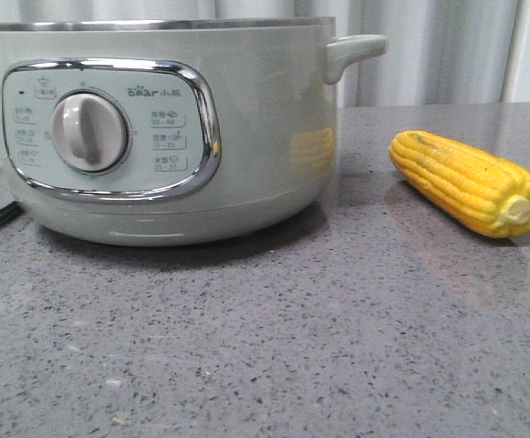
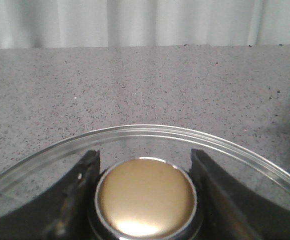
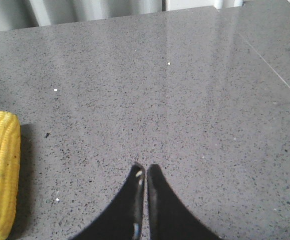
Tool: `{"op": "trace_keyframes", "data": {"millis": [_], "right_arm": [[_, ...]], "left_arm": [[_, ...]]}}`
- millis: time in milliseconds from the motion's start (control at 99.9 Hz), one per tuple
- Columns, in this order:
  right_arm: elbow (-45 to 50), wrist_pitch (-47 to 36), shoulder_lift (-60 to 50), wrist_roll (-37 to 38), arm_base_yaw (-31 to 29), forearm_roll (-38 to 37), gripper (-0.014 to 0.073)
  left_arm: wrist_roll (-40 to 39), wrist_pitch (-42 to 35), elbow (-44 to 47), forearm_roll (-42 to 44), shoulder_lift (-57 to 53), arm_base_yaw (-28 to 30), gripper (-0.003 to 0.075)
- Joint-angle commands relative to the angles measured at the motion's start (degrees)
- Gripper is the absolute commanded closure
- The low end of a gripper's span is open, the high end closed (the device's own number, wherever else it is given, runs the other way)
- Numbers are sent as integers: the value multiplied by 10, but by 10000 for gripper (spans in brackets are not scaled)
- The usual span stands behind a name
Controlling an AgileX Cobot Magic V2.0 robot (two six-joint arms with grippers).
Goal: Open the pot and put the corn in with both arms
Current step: 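Move the right gripper down over the yellow corn cob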
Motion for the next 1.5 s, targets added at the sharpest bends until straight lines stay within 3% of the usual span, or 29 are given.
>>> {"op": "trace_keyframes", "data": {"millis": [0, 140, 340, 410, 731, 871, 941, 1041, 1181, 1492], "right_arm": [[-14, -42, 6, -4, -3, 2, 667], [-14, -42, 6, -4, -3, 2, 667], [-14, -40, 6, -4, -3, 6, 667], [-14, -36, 6, -4, -3, 6, 667], [-15, -24, 6, -4, -1, 6, 667], [-21, 3, 8, -4, 29, 6, 658], [-40, 53, 18, -5, 49, 6, 603], [-75, 122, 41, -5, 78, 6, 454], [-129, 163, 89, -6, 117, 6, 285], [-233, 194, 254, -6, 194, 32, 249]], "left_arm": [[2, -66, -8, -3, -12, 1, 740], [2, -66, -8, 0, -12, 1, 704], [2, -66, -8, 2, -12, 1, 397], [2, -66, -8, 4, -12, 1, 349], [2, -66, -8, 36, -64, 0, 342], [2, -42, -8, 36, -129, 0, 342], [2, -11, -9, 36, -169, 0, 342], [2, 25, -9, 45, -233, 1, 342], [2, 91, -9, 45, -331, 1, 342], [-49, 258, -36, 50, -495, 1, 342]]}}
